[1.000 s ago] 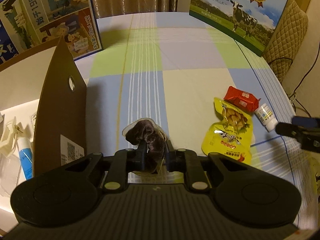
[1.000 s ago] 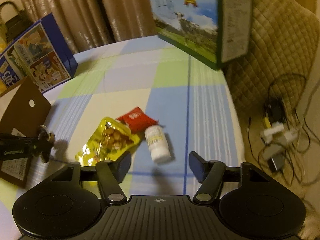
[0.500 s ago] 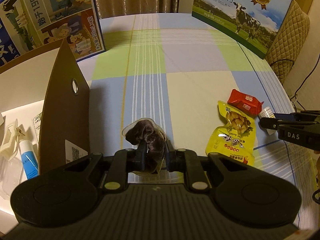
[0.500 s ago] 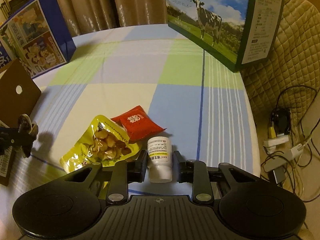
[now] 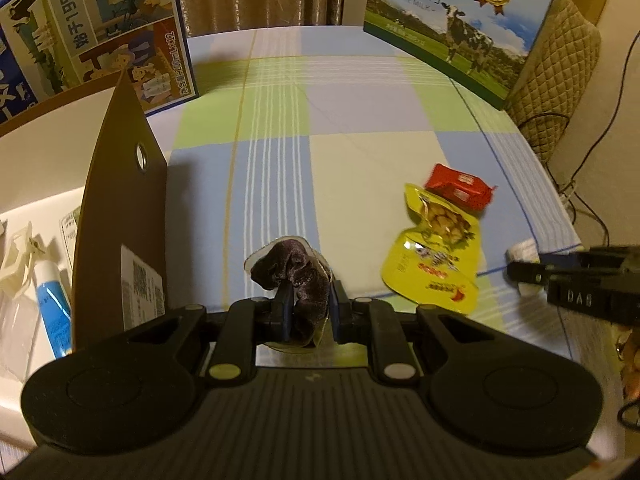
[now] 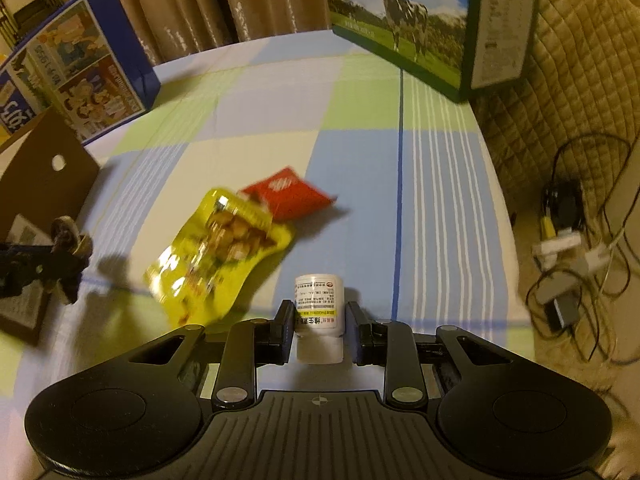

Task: Organize objects
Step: 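Grasp the white pill bottle with the right tool while the left tool holds the pouch, then carry the dark pouch and pill bottle with both tools over the brown box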

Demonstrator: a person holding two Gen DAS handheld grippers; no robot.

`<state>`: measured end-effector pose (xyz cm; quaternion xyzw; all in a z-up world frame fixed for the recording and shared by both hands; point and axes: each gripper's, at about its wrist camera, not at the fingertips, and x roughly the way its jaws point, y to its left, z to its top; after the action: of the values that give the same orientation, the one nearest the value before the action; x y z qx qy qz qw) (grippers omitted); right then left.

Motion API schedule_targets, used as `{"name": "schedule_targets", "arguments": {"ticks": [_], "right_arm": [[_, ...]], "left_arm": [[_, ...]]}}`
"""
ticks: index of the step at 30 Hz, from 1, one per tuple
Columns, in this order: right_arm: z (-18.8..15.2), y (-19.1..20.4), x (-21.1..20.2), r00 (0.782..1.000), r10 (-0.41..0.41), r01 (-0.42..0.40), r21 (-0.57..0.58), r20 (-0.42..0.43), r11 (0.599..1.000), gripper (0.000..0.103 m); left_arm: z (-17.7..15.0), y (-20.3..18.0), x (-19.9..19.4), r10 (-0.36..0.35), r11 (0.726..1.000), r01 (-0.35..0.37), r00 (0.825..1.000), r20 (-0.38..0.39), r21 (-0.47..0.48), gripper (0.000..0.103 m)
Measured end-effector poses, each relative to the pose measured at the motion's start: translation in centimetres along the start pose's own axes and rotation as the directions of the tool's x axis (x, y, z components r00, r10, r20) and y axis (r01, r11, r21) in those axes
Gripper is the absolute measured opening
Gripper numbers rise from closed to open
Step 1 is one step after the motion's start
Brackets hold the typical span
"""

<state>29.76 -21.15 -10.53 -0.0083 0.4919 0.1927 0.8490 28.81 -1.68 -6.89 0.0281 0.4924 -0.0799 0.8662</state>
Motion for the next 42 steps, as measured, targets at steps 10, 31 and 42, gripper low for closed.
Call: {"name": "schedule_targets", "arguments": {"ticks": [10,31,42], "right_arm": [[-4.9,2.0,-6.2,0.995,0.096,-0.097,0.069,0.013,0.993,0.024],[-6.1,14.8,-11.8,0.946,0.323,-0.321,-0.051,0.030,0.946,0.024],[-4.7,23.9,-9.9,0.915,0.403,-0.398,-0.145,0.005,0.906,0.024]], "left_arm": [[-3.7,-0.1,-4.0,-0.065,0.997,0.065,0.998,0.003,-0.032,0.015],[-8.8,8.3,-14.9,-0.053,0.982,0.078,0.988,0.144,-0.175,0.015],[-10.8,17.3,-17.8,0.048,0.964,-0.002,0.985,0.167,-0.266,0.015]]}}
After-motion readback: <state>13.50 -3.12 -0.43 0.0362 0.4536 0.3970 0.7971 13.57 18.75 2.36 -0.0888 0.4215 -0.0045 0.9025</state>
